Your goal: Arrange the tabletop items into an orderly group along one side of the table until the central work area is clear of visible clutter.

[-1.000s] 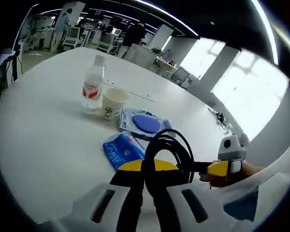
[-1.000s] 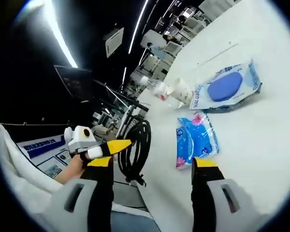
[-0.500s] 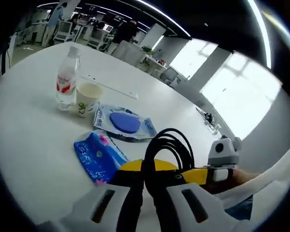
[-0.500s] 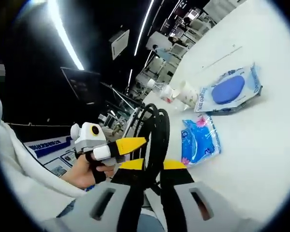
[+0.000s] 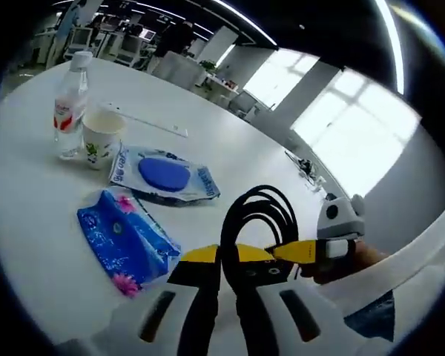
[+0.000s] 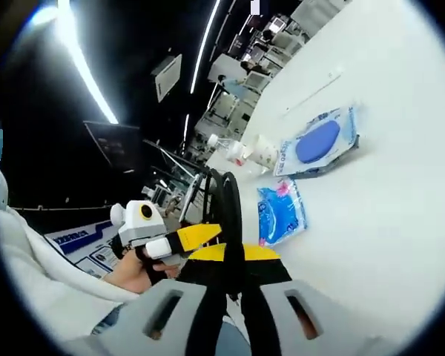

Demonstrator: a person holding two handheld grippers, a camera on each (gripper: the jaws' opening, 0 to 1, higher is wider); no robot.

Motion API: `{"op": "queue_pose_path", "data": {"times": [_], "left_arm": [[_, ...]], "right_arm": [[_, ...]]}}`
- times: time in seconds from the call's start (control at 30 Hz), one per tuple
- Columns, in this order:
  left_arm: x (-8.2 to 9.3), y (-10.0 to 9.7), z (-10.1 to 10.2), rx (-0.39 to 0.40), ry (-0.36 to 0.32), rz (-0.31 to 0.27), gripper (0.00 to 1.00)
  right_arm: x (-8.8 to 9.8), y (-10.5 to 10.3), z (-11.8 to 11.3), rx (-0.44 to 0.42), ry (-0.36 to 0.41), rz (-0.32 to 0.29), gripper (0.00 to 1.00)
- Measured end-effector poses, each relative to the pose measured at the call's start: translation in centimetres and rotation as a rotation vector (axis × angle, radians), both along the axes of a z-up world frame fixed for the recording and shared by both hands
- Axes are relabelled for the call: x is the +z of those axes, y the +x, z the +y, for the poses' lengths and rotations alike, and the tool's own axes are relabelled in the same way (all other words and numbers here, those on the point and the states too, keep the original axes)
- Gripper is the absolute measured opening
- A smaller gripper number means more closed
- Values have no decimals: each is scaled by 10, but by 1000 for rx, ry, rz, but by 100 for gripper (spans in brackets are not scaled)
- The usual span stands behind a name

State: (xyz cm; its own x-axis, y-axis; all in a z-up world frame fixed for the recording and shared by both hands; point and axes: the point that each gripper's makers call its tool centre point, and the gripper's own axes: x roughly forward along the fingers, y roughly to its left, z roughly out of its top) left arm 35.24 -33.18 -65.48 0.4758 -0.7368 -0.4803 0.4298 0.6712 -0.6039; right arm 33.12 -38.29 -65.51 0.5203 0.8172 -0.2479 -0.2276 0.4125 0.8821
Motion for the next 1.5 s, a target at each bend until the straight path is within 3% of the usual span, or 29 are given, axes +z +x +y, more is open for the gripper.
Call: {"op": "queue_pose_path", "data": {"times": [0.1, 0.23, 0.47, 0.8, 0.9, 1.0, 1.13, 1.37, 1.5], "left_arm": [[-13, -5, -14, -60, 22, 48, 3], [-19, -7, -36, -122, 42, 58, 4], [-31, 1, -70, -208, 94, 59, 5], [-62, 8, -110, -281, 151, 115, 5], [-72, 11, -114, -327, 227, 99, 5], [-74, 16, -118, -324, 233, 106, 5], [-80, 25, -119, -301, 227, 155, 6], [-100, 30, -117, -259, 255, 263, 5], [-104, 34, -118, -250, 273, 267, 5]], "right_arm": [[-10, 2, -17, -41, -68, -2, 2], [-15, 11, -41, -137, -110, 17, 2], [-24, 15, -74, -223, -160, 44, 2], [-49, 25, -113, -228, -340, 88, 3], [-63, 29, -121, -220, -403, 119, 4], [-71, 34, -125, -195, -457, 112, 4], [-77, 42, -130, -200, -469, 125, 5], [-98, 50, -132, -140, -578, 146, 6], [-106, 53, -133, -127, -636, 152, 7]]}}
